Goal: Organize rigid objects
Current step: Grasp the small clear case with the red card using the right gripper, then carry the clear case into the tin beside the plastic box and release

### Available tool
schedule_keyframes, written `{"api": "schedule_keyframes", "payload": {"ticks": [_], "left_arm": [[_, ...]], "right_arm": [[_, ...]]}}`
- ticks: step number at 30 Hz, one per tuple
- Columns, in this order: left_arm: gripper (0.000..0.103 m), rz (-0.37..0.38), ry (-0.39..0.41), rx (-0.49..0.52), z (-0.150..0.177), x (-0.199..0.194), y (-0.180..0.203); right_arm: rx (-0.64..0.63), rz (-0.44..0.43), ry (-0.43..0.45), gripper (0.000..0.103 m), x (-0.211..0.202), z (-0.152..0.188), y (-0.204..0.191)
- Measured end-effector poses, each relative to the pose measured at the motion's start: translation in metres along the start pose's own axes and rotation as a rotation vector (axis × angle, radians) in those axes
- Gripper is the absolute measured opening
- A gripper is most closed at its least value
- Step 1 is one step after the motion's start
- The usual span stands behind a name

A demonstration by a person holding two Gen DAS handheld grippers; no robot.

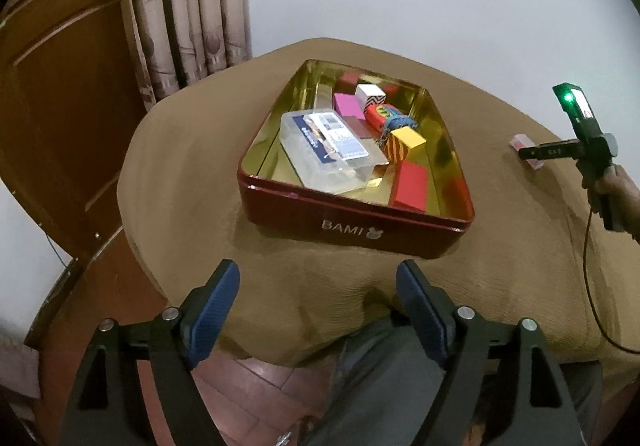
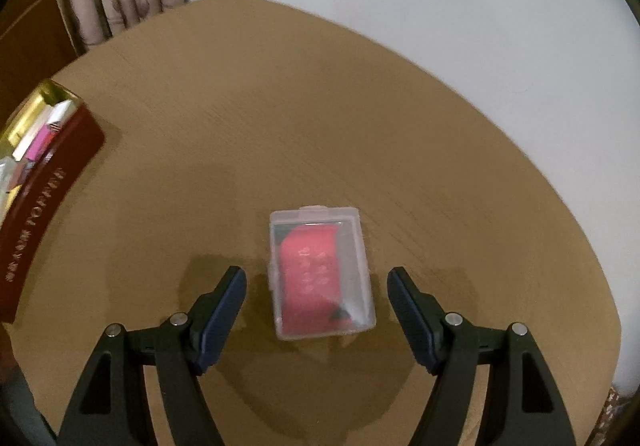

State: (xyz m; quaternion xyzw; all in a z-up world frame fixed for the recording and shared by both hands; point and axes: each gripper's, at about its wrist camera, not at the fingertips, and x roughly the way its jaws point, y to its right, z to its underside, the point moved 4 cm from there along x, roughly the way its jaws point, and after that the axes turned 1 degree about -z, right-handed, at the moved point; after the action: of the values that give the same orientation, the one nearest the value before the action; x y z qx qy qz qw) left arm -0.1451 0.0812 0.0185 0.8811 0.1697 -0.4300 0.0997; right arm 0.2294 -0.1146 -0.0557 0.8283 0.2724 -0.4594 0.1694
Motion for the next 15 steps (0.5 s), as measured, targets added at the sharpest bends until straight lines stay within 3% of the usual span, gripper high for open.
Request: {"api": "schedule_keyframes", "payload": {"ticks": [5,7,15], "left_arm": [[0.077,-0.005,-0.008,0.008,0.000,0.003,0.000],[0.077,-0.013,-0.009,0.019,0.001,0.004,0.002],[0.078,-0.047,-0.023,0.035,0.003,0.005,0.002]], "right_arm": [[0.040,-0.053,-0.042,0.075,0.018,-0.008,0.006],[0.050,-0.080,-0.036,0.055,0.018,-0.009,0.006],[0.091,-0.055,-0.020,0.054,0.010,-0.005,-0.010]]}}
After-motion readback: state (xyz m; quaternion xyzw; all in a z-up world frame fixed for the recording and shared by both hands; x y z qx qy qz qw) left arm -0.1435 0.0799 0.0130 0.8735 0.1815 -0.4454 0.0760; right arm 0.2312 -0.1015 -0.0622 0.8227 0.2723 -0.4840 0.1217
